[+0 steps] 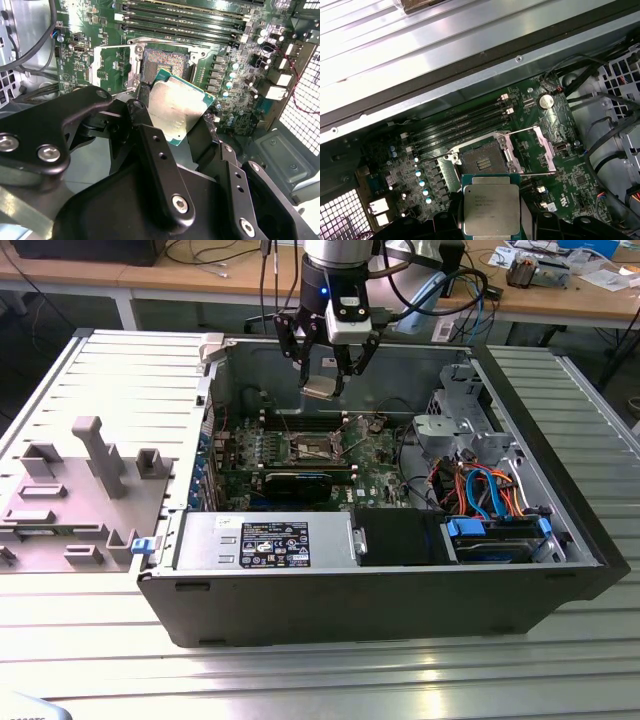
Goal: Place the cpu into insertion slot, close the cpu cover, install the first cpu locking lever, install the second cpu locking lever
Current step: 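Place the cpu into insertion slot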
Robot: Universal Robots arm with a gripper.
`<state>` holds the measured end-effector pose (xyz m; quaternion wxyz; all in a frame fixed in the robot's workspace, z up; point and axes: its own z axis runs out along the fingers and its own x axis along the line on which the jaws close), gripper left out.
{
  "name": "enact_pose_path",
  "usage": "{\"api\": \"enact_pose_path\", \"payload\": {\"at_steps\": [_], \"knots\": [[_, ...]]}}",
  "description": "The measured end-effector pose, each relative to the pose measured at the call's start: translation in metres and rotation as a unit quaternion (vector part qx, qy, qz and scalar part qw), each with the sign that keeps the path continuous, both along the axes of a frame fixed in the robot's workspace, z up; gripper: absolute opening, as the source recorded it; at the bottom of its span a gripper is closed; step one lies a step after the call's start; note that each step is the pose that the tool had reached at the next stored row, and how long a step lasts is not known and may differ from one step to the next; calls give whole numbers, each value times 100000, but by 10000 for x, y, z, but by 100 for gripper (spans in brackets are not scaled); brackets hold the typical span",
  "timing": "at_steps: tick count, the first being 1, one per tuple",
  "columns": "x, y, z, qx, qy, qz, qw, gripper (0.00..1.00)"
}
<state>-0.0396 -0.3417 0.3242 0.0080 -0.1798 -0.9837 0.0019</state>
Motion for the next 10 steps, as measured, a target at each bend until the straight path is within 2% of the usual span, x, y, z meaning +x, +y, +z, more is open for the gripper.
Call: {"api": "enact_pose_path", "payload": {"at_steps": [10], "knots": [[0,0,-1,0,2,-409,99999,55]]}}
